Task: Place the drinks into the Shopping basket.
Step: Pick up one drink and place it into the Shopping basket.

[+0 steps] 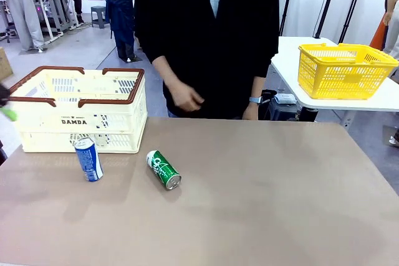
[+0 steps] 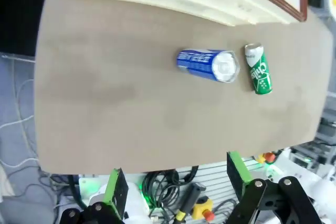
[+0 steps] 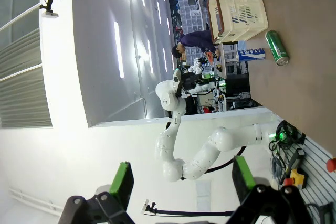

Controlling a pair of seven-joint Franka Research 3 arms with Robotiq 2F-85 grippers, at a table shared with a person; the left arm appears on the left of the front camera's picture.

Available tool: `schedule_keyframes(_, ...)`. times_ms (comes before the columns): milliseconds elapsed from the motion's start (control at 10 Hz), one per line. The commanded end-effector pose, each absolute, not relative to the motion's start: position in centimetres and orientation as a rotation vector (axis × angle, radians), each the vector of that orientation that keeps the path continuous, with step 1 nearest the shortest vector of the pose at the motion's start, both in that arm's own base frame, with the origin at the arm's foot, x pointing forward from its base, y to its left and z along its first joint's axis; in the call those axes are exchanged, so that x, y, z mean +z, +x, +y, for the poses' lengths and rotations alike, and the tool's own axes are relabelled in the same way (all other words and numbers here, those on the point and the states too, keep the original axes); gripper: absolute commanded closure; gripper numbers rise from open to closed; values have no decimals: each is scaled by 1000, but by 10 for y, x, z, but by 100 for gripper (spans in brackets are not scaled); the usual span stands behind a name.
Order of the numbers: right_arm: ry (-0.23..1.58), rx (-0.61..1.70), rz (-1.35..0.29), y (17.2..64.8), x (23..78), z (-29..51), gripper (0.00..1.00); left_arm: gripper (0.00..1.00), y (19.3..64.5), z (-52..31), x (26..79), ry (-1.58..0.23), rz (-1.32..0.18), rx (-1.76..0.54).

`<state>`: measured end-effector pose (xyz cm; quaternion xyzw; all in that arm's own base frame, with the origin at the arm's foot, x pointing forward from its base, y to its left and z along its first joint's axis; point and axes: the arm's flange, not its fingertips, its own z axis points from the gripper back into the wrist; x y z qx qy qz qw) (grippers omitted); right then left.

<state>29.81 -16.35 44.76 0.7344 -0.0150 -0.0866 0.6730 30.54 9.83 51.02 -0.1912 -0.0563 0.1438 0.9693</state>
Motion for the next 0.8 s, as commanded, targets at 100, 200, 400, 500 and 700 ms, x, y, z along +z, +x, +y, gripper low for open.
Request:
schedule_keyframes(100, 1665, -211, -20, 298, 454, -164, 0, 0, 306, 84, 501, -401, -104, 203)
schedule_keyframes(200, 1665, -211, -20, 298, 454, -164, 0, 0, 317, 56, 491, -372, -83, 149)
schedule_keyframes(400, 1665, -211, -20, 298, 454, -164, 0, 0, 333, 3, 478, -341, -49, 44)
schedule_keyframes(500, 1665, -211, -20, 298, 454, -164, 0, 0, 341, -23, 470, -290, -43, 31)
schedule_keyframes(700, 1665, -211, -20, 298, 454, -164, 0, 0, 356, -60, 451, -216, -4, 4)
